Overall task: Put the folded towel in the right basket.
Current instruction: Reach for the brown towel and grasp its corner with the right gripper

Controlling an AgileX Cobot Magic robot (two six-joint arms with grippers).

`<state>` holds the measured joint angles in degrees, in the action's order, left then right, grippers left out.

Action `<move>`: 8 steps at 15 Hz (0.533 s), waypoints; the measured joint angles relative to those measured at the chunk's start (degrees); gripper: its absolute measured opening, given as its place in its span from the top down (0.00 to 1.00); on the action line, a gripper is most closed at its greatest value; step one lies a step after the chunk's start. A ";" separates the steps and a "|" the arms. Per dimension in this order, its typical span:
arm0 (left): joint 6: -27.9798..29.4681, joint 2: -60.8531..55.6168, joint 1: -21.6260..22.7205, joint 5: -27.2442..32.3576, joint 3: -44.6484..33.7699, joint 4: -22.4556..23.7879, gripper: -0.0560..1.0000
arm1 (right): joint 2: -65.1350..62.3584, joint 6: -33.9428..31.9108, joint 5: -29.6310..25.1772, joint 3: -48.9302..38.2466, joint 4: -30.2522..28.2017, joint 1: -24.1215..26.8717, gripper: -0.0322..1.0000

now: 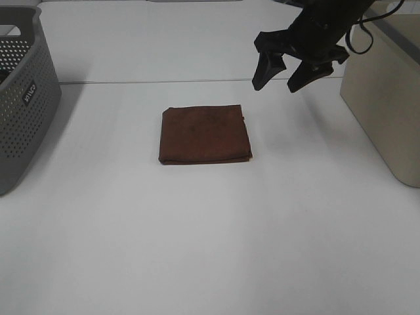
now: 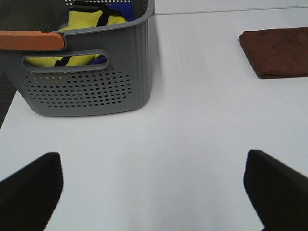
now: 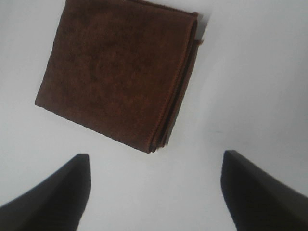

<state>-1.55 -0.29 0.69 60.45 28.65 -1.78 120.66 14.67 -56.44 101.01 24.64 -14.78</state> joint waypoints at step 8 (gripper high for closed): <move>0.00 0.00 0.00 0.00 0.00 0.00 0.03 | 21.83 -0.80 -10.66 23.32 5.33 0.11 0.28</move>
<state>-1.55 -0.29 0.69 60.45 28.65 -1.78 142.49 13.87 -67.09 124.33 29.97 -14.67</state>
